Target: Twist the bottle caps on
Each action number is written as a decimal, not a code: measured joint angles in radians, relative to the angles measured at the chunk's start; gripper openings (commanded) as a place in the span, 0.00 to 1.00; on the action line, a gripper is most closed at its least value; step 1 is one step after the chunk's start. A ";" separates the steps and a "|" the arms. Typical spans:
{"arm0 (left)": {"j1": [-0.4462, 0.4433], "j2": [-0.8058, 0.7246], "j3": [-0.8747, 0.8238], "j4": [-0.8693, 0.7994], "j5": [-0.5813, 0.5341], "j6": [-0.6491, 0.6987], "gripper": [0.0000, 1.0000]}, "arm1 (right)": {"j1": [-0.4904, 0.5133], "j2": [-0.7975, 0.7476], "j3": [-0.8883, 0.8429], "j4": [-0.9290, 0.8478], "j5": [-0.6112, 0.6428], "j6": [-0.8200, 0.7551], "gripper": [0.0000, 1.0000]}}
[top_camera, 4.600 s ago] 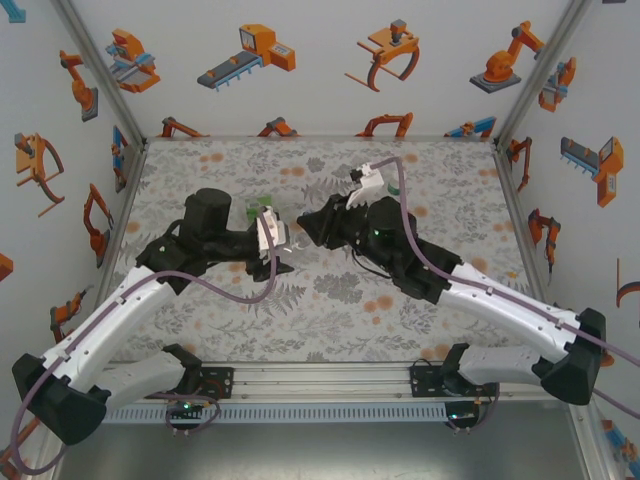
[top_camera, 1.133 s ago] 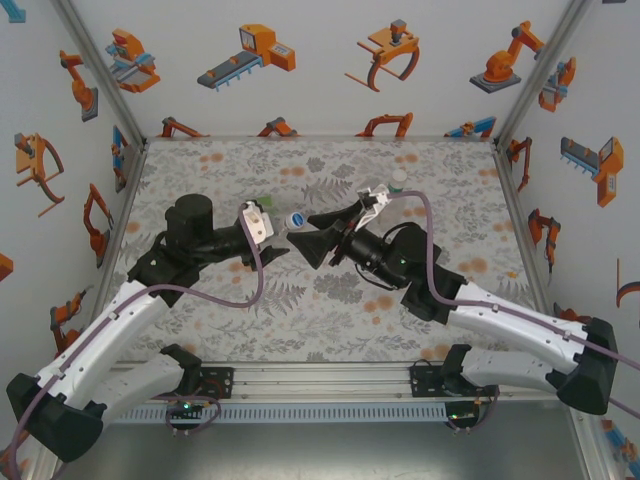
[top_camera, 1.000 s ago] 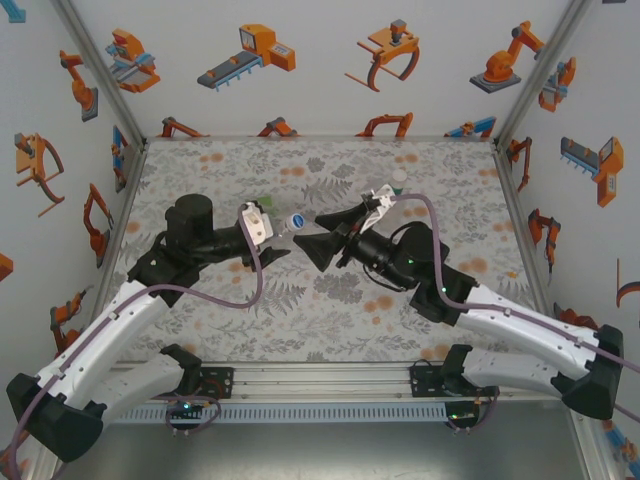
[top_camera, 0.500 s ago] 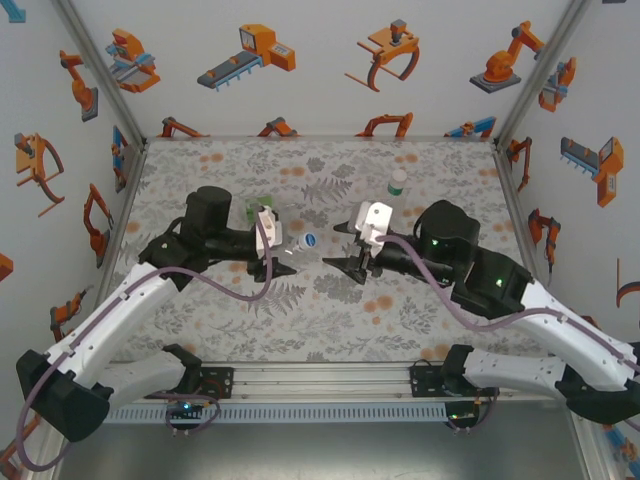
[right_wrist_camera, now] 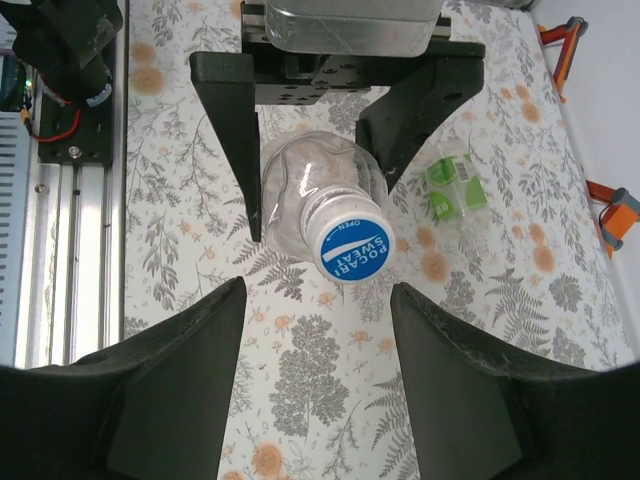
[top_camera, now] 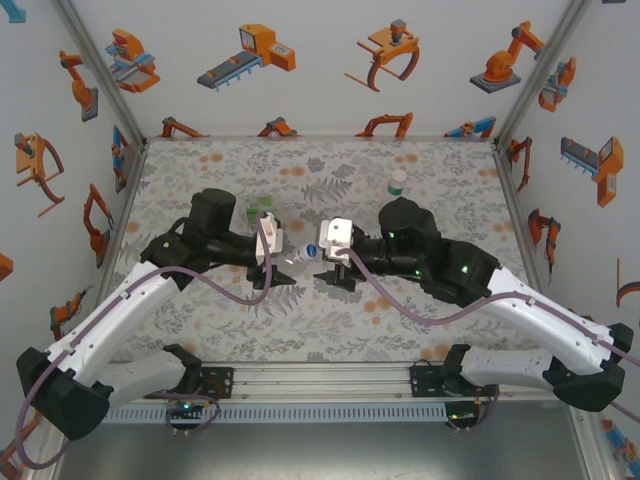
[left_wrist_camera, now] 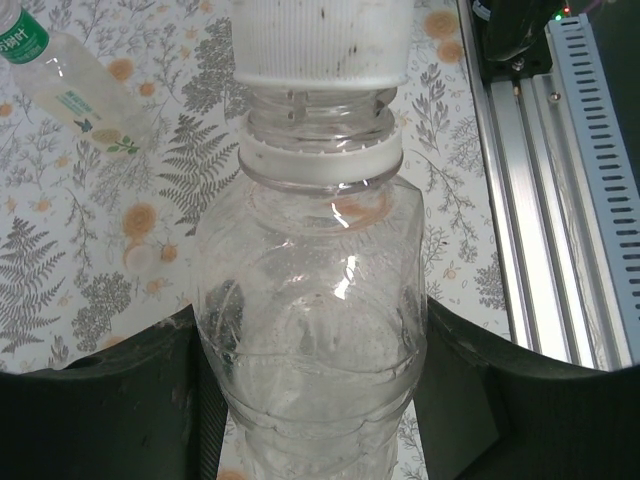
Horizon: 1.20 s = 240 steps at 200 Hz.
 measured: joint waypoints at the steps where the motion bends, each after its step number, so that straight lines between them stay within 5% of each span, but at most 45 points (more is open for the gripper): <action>1: 0.000 0.000 0.000 0.000 0.000 0.000 0.00 | 0.000 0.000 0.000 0.000 0.000 0.000 0.55; 240: -0.016 0.000 0.004 -0.051 0.051 0.041 0.00 | 0.000 0.043 0.044 0.016 -0.079 0.003 0.30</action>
